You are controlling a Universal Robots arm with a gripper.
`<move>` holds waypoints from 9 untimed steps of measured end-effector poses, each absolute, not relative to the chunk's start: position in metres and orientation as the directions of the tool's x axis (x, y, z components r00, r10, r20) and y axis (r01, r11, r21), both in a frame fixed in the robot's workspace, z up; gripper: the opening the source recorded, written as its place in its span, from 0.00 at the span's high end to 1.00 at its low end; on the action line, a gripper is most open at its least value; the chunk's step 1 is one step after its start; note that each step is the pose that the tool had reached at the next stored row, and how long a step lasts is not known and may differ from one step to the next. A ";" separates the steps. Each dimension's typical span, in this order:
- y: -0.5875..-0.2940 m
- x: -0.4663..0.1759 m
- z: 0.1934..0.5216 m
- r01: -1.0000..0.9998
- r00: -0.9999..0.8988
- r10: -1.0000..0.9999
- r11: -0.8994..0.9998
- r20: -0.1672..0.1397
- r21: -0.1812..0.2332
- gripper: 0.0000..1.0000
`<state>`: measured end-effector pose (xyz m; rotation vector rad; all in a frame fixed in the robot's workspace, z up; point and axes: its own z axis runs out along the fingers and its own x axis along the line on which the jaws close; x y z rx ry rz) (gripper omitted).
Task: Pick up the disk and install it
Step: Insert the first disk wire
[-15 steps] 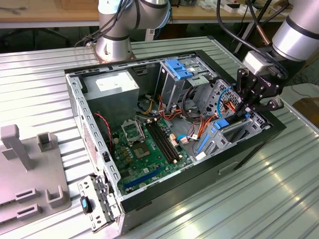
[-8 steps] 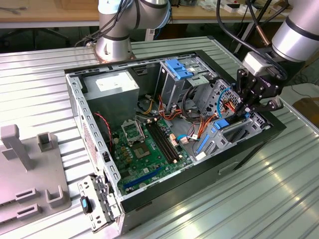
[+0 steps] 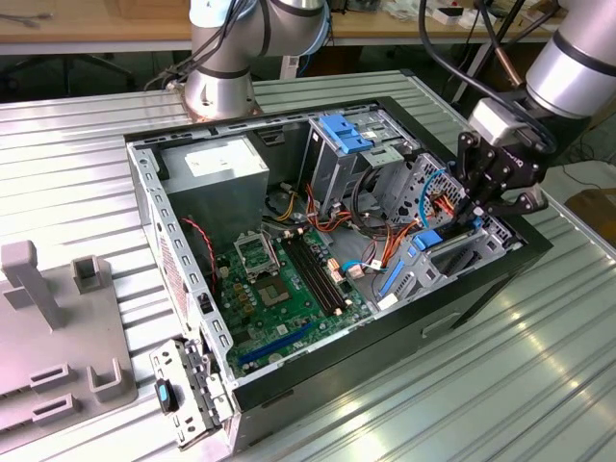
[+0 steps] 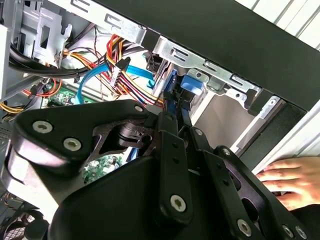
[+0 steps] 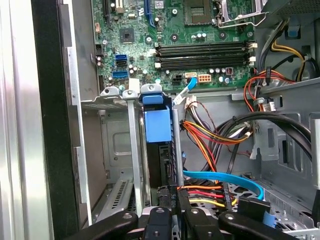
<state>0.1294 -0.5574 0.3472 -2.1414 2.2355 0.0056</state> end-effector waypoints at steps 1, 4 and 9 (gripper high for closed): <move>-0.558 0.129 0.347 -0.999 -0.039 -0.999 0.040 -0.036 -0.030 0.83; -0.559 0.128 0.347 -0.999 -0.030 -0.999 0.031 -0.037 -0.034 0.83; -0.560 0.128 0.347 -0.999 -0.006 -0.999 0.008 -0.040 -0.046 0.83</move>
